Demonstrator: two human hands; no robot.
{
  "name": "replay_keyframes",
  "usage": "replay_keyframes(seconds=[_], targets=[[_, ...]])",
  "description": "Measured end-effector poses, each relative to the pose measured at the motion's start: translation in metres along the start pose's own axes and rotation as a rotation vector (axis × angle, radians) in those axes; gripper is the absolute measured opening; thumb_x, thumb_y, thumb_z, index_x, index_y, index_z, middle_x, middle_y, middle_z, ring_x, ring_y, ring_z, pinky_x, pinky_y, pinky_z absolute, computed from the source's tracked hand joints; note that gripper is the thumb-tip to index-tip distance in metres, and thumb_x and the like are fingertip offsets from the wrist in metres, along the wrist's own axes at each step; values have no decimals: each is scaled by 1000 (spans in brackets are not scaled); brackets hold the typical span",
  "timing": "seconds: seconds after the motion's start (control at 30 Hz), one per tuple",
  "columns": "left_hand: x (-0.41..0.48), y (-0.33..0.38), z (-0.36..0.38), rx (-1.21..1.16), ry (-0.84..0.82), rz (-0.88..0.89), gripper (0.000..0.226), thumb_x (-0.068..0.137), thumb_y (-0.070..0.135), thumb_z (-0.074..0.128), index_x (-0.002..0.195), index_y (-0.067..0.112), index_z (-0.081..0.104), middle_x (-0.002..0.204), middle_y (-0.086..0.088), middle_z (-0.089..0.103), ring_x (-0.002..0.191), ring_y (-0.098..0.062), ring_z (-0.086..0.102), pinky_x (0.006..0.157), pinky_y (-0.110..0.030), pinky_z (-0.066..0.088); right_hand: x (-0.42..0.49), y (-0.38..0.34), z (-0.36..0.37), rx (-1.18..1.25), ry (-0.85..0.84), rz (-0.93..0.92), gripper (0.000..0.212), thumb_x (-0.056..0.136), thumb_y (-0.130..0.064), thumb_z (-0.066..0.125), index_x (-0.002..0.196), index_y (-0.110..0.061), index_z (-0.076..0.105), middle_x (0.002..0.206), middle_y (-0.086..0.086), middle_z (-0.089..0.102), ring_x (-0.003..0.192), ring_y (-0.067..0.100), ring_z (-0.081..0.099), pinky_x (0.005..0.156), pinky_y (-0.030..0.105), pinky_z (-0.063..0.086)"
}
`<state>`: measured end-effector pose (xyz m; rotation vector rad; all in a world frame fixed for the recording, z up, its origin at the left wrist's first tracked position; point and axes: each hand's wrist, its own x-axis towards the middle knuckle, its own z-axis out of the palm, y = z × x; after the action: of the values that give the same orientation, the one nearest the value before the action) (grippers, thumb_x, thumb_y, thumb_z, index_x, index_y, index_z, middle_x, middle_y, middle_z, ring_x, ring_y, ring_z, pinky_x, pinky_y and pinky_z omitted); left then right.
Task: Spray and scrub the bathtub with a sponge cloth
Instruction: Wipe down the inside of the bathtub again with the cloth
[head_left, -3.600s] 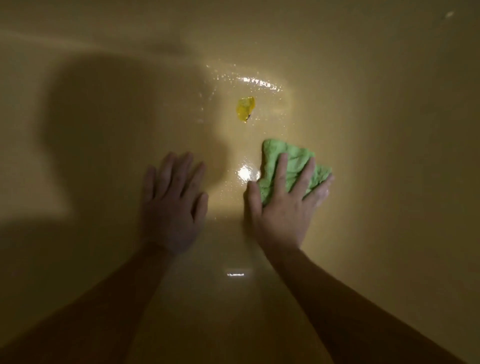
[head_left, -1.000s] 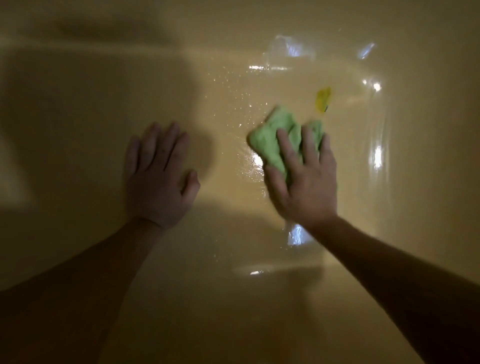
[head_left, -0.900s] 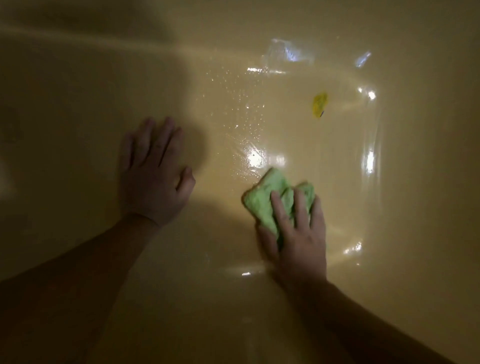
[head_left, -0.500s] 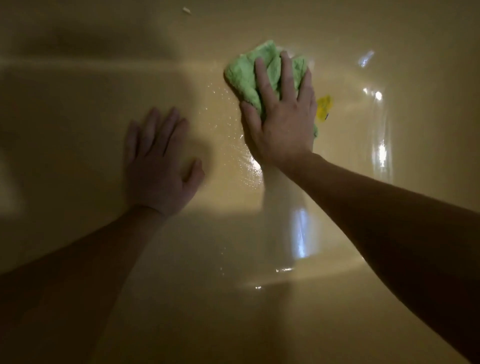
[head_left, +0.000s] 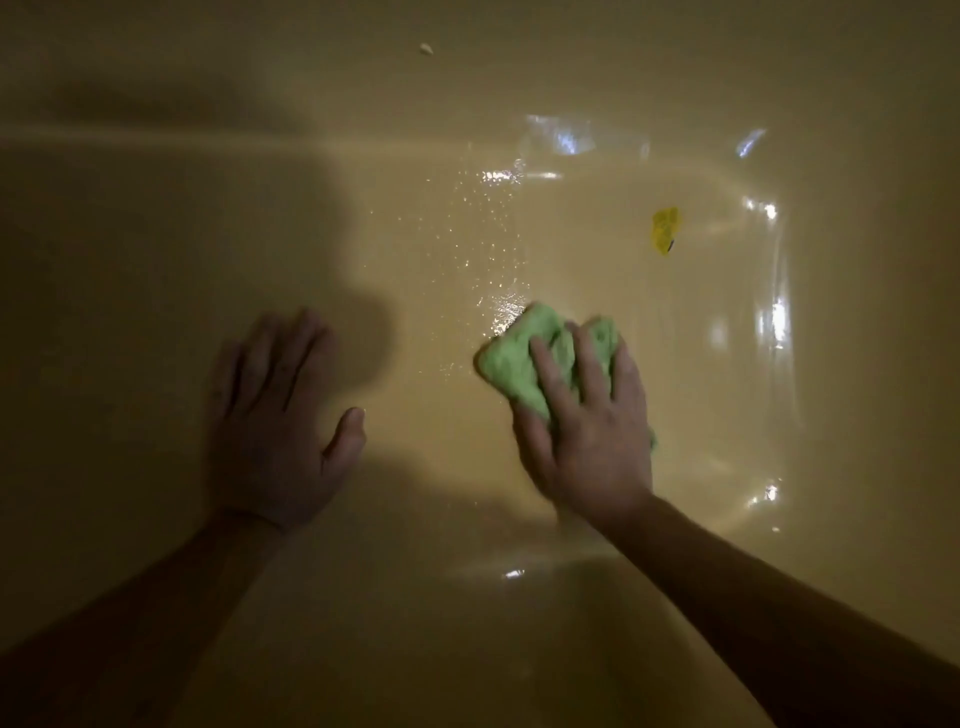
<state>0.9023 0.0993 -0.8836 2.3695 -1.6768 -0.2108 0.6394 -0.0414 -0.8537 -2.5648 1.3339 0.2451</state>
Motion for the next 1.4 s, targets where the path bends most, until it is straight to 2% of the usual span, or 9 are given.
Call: replay_keyframes(seconds=[0.07,0.2,0.4,0.5,0.7,0.87,1.2,1.27,1.4], targets=[[-5,-4,-1,4,-7,-11,74,89,43,54,154,9,46,165,-10,39,154,-37,32,126,-58,20,68,-10,-9,-16,123,19,63,102,-53,42,159,-26,37,164,19,32,145,54,30,118,63,28],[-4,-10,-4,0,-14,-20,75,87,44,54,154,10,47,165,-9,40,153,-36,32,126,-57,20,161,-35,-31,-60,141,58,70,103,-60,27,165,-30,12,172,15,7,154,50,10,126,56,15],[-5,-21,-3,-16,24,-89,73,87,42,55,152,10,49,165,-9,40,154,-36,32,125,-59,20,8,-25,1,-41,37,-77,72,98,-52,49,162,-27,28,169,15,20,151,50,21,121,62,24],[-3,-24,-4,-32,33,-105,72,87,41,56,152,11,49,165,-8,40,155,-35,31,125,-59,20,-62,-30,7,-38,-85,-58,78,95,-54,52,163,-34,20,171,7,15,151,48,19,120,65,26],[-3,-32,-8,-31,22,-150,72,89,42,54,154,13,46,167,-6,36,157,-33,27,126,-58,18,51,-47,-1,-16,53,-36,68,98,-50,47,160,-26,34,165,18,29,146,53,28,117,64,29],[0,-42,-11,-19,0,-145,74,86,42,53,154,12,47,167,-6,36,157,-33,27,126,-57,17,166,-72,-27,-26,180,46,72,101,-56,37,165,-28,16,171,15,12,153,50,13,123,60,21],[12,-67,-13,17,14,-114,73,86,39,53,153,11,47,166,-8,37,156,-37,27,125,-61,19,-64,-84,15,22,-64,15,74,91,-49,55,158,-23,38,166,17,27,145,57,26,113,70,33],[17,-74,-14,27,23,-98,73,86,39,53,153,11,47,166,-8,37,155,-37,28,125,-61,19,-56,-87,13,10,-85,1,74,91,-51,52,158,-25,37,165,16,28,145,56,26,112,71,33],[19,-83,-15,55,27,-69,74,86,41,53,153,10,47,167,-7,36,155,-36,29,126,-58,17,48,-96,4,44,78,125,73,93,-53,46,160,-28,32,165,15,28,148,51,24,118,64,27]])
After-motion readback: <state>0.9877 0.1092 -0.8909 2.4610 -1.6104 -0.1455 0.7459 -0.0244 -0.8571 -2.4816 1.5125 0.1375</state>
